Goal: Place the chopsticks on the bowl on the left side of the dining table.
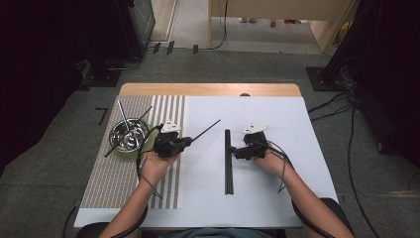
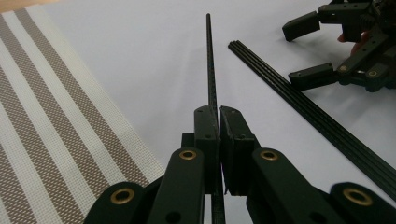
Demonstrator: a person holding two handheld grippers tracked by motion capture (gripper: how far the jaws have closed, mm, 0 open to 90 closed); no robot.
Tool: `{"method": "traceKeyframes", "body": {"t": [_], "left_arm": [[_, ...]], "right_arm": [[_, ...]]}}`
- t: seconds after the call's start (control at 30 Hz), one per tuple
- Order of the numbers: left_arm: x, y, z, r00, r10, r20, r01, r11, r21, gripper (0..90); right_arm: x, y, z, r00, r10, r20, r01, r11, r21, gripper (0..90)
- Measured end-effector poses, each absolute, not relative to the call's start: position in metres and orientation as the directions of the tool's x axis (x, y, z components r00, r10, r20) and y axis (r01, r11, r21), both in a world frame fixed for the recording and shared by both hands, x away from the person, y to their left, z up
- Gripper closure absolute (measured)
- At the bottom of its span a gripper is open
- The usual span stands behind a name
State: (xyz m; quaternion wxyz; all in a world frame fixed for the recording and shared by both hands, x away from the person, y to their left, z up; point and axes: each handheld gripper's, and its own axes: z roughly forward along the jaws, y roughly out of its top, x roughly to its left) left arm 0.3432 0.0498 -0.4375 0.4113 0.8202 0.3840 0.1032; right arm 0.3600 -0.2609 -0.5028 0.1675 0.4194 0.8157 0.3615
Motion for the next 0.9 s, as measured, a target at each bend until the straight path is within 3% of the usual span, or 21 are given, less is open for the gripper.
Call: {"method": "traceKeyframes", "body": {"t": [0.9], "left_arm": [[0.348, 0.077, -0.424, 0.669, 0.726, -0.159, 0.552, -0.343, 0.760, 87.6]], "right_arm": [[0.360, -0.261, -0.503, -0.593, 0.804, 0.030, 0.562, 0.387, 0.731, 11.0]]}}
